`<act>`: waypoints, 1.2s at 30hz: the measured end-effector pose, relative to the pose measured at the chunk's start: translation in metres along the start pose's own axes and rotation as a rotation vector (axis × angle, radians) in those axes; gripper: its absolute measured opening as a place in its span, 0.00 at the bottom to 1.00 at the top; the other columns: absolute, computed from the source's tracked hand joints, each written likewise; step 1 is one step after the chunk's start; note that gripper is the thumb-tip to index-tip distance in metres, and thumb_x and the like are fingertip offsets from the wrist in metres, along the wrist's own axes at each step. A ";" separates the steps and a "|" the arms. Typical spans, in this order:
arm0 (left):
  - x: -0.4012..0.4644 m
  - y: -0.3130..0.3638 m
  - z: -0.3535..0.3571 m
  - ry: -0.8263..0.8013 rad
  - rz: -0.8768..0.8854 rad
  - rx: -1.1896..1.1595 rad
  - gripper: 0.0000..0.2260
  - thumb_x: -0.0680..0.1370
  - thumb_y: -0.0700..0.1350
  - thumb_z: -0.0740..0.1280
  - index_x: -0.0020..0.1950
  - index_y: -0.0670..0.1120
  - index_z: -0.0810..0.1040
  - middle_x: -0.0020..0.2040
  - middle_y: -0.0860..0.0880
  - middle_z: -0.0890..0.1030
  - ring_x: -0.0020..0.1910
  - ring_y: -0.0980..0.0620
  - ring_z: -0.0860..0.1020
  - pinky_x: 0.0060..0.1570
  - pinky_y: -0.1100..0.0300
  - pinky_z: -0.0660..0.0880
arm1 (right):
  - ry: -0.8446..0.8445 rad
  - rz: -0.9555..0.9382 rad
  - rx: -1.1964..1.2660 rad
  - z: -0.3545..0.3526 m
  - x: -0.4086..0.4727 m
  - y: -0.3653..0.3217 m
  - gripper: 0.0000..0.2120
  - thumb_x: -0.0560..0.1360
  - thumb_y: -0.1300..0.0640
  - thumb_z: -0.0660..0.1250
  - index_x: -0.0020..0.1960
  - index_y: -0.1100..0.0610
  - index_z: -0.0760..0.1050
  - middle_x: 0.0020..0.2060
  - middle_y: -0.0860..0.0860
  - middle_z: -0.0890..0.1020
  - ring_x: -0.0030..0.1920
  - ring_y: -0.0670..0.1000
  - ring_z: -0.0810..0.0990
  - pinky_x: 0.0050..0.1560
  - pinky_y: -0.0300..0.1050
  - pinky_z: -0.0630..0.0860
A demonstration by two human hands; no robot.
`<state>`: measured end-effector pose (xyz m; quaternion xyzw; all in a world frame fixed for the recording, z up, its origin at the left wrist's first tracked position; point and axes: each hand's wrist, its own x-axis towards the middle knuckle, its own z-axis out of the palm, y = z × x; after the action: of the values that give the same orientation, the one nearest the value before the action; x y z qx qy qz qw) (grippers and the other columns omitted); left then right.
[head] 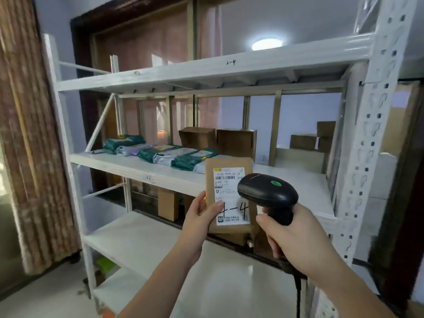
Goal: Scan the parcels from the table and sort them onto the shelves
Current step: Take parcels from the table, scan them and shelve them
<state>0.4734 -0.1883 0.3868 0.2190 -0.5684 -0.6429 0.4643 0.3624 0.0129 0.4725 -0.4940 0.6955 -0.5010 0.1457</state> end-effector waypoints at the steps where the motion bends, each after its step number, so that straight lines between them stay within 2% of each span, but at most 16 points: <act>1: 0.015 0.006 0.006 -0.005 0.006 -0.018 0.33 0.76 0.49 0.77 0.78 0.52 0.69 0.63 0.49 0.86 0.59 0.46 0.86 0.66 0.42 0.79 | 0.023 -0.007 0.003 -0.003 0.009 -0.002 0.05 0.78 0.54 0.67 0.45 0.53 0.74 0.24 0.53 0.78 0.25 0.48 0.77 0.36 0.48 0.80; 2: 0.029 0.011 0.014 -0.013 0.018 -0.032 0.32 0.76 0.49 0.77 0.78 0.53 0.69 0.63 0.49 0.85 0.59 0.47 0.86 0.65 0.43 0.80 | 0.046 -0.011 0.008 -0.006 0.019 -0.002 0.05 0.78 0.54 0.67 0.44 0.54 0.74 0.24 0.53 0.77 0.25 0.49 0.76 0.36 0.48 0.80; 5: 0.073 0.023 0.040 -0.090 0.060 0.001 0.28 0.78 0.50 0.75 0.75 0.56 0.67 0.64 0.53 0.84 0.58 0.52 0.86 0.54 0.58 0.84 | 0.130 -0.023 0.004 -0.017 0.045 0.001 0.06 0.78 0.55 0.67 0.44 0.55 0.75 0.23 0.52 0.77 0.25 0.50 0.76 0.36 0.50 0.80; 6: 0.088 0.025 0.048 -0.127 0.058 0.021 0.29 0.79 0.49 0.75 0.75 0.57 0.66 0.65 0.53 0.83 0.58 0.53 0.85 0.53 0.60 0.83 | 0.161 -0.026 0.006 -0.021 0.053 0.003 0.05 0.78 0.55 0.68 0.44 0.55 0.75 0.24 0.52 0.77 0.25 0.50 0.76 0.36 0.51 0.80; 10: 0.150 0.023 0.073 -0.293 -0.022 0.114 0.39 0.76 0.46 0.78 0.78 0.53 0.58 0.68 0.50 0.79 0.65 0.47 0.81 0.69 0.47 0.77 | 0.243 -0.004 0.014 -0.035 0.080 0.017 0.06 0.78 0.57 0.68 0.45 0.58 0.76 0.25 0.54 0.77 0.26 0.54 0.77 0.37 0.56 0.81; 14: 0.206 0.024 0.087 -0.458 -0.072 0.281 0.48 0.73 0.38 0.80 0.80 0.57 0.51 0.67 0.50 0.75 0.66 0.43 0.79 0.70 0.44 0.76 | 0.273 0.045 0.005 -0.042 0.099 0.033 0.07 0.78 0.59 0.68 0.43 0.60 0.74 0.24 0.55 0.75 0.25 0.54 0.75 0.34 0.52 0.79; 16: 0.229 0.024 0.091 -0.554 -0.089 0.363 0.54 0.72 0.32 0.78 0.83 0.57 0.46 0.68 0.49 0.75 0.63 0.43 0.81 0.63 0.46 0.80 | 0.291 0.073 -0.009 -0.042 0.107 0.038 0.07 0.78 0.58 0.68 0.44 0.59 0.74 0.24 0.56 0.75 0.25 0.54 0.74 0.34 0.52 0.78; 18: 0.249 0.023 0.093 -0.628 -0.098 0.443 0.55 0.74 0.30 0.76 0.85 0.57 0.41 0.62 0.53 0.77 0.58 0.50 0.82 0.49 0.59 0.81 | 0.308 0.093 -0.024 -0.038 0.115 0.041 0.06 0.78 0.58 0.67 0.45 0.59 0.74 0.24 0.56 0.75 0.25 0.55 0.74 0.35 0.53 0.79; 20: 0.268 0.022 0.093 -0.662 -0.102 0.501 0.55 0.74 0.30 0.76 0.85 0.56 0.41 0.64 0.52 0.78 0.54 0.55 0.82 0.40 0.65 0.80 | 0.324 0.107 -0.052 -0.032 0.124 0.042 0.06 0.78 0.57 0.67 0.45 0.58 0.74 0.24 0.55 0.76 0.25 0.54 0.75 0.36 0.52 0.78; 22: 0.288 0.019 0.089 -0.677 -0.108 0.557 0.58 0.72 0.33 0.80 0.85 0.56 0.42 0.70 0.46 0.77 0.58 0.53 0.81 0.47 0.61 0.81 | 0.341 0.124 -0.072 -0.023 0.134 0.039 0.06 0.78 0.57 0.67 0.45 0.58 0.74 0.24 0.54 0.76 0.25 0.53 0.75 0.36 0.50 0.78; 25: 0.312 0.016 0.085 -0.687 -0.126 0.628 0.58 0.70 0.36 0.82 0.84 0.58 0.45 0.65 0.49 0.79 0.63 0.49 0.80 0.61 0.47 0.81 | 0.360 0.152 -0.057 -0.009 0.147 0.034 0.06 0.78 0.59 0.67 0.45 0.61 0.74 0.24 0.54 0.75 0.25 0.53 0.74 0.33 0.46 0.77; 27: 0.326 0.014 0.084 -0.706 -0.136 0.622 0.56 0.71 0.33 0.80 0.84 0.56 0.46 0.62 0.52 0.80 0.64 0.47 0.79 0.69 0.41 0.77 | 0.379 0.173 -0.070 -0.001 0.155 0.029 0.06 0.79 0.59 0.66 0.45 0.61 0.74 0.24 0.54 0.75 0.25 0.53 0.74 0.31 0.44 0.77; 30: 0.349 0.011 0.085 -0.741 -0.159 0.576 0.56 0.70 0.28 0.78 0.84 0.56 0.47 0.61 0.52 0.82 0.64 0.46 0.79 0.71 0.39 0.74 | 0.408 0.213 -0.094 0.010 0.165 0.022 0.05 0.79 0.58 0.66 0.47 0.59 0.75 0.24 0.53 0.76 0.25 0.52 0.75 0.30 0.41 0.77; 32: 0.362 0.010 0.087 -0.760 -0.175 0.587 0.56 0.71 0.28 0.78 0.85 0.55 0.46 0.59 0.53 0.82 0.60 0.48 0.80 0.70 0.42 0.75 | 0.428 0.250 -0.116 0.017 0.171 0.019 0.04 0.78 0.57 0.66 0.48 0.58 0.75 0.25 0.53 0.76 0.25 0.51 0.76 0.31 0.41 0.77; 34: 0.372 0.009 0.088 -0.767 -0.173 0.619 0.54 0.72 0.29 0.78 0.85 0.53 0.47 0.61 0.52 0.81 0.64 0.46 0.79 0.70 0.43 0.74 | 0.448 0.268 -0.135 0.023 0.174 0.016 0.05 0.78 0.57 0.66 0.48 0.58 0.75 0.25 0.54 0.77 0.25 0.50 0.76 0.32 0.43 0.78; 36: 0.383 0.007 0.089 -0.765 -0.156 0.618 0.50 0.73 0.29 0.76 0.85 0.51 0.50 0.61 0.51 0.80 0.68 0.43 0.77 0.71 0.42 0.73 | 0.474 0.286 -0.172 0.030 0.175 0.014 0.04 0.78 0.56 0.66 0.47 0.56 0.75 0.24 0.54 0.77 0.25 0.49 0.76 0.32 0.39 0.77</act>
<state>0.2228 -0.4645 0.5100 0.1364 -0.8440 -0.5115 0.0864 0.2944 -0.1493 0.4983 -0.2709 0.8125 -0.5161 0.0059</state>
